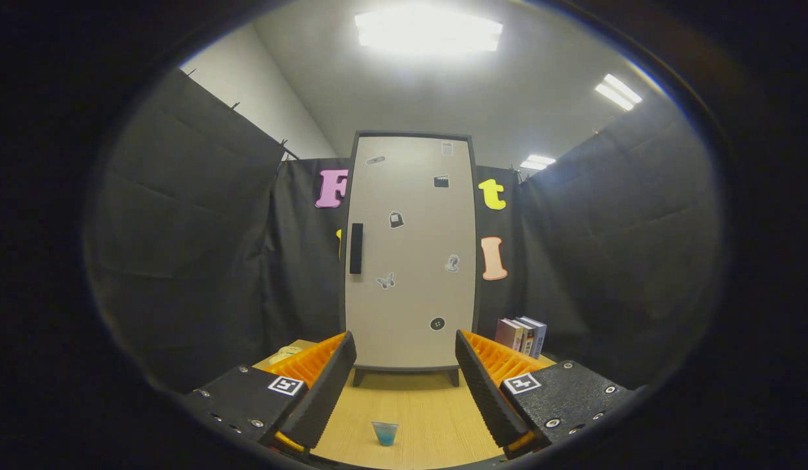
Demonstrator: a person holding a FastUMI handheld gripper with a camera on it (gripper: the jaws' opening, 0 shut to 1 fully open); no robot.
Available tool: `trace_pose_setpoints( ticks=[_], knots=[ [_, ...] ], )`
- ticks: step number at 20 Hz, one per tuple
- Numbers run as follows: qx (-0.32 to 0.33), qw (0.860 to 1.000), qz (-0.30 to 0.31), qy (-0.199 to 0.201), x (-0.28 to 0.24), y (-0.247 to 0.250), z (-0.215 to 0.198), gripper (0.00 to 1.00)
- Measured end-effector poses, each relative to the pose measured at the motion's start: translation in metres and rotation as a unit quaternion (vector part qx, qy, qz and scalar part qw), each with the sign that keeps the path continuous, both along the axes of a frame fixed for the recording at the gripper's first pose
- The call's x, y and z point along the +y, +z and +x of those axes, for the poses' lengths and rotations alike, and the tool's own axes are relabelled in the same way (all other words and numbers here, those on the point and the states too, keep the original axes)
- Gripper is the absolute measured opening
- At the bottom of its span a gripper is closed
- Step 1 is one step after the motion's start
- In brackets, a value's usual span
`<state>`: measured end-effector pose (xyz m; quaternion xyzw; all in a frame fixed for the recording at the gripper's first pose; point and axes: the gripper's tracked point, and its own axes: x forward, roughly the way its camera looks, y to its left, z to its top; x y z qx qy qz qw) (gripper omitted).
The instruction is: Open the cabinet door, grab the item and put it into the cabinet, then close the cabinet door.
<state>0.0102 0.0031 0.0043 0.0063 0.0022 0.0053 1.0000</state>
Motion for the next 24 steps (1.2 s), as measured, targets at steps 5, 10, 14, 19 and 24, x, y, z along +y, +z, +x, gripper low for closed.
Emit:
trace_pose_setpoints(
  ticks=[5,10,14,19,24],
  knots=[
    [0.004,1.0,0.003,0.006,0.005,-0.002,0.009,0.95],
    [0.002,1.0,0.021,0.024,0.015,0.012,0.033,0.95],
    [-0.001,0.998,0.041,0.038,0.023,0.028,0.066,0.95],
    [0.002,0.997,0.052,0.053,0.036,0.045,0.118,0.95],
    [-0.004,0.996,0.052,0.072,0.056,0.064,0.169,0.95]
  ],
)
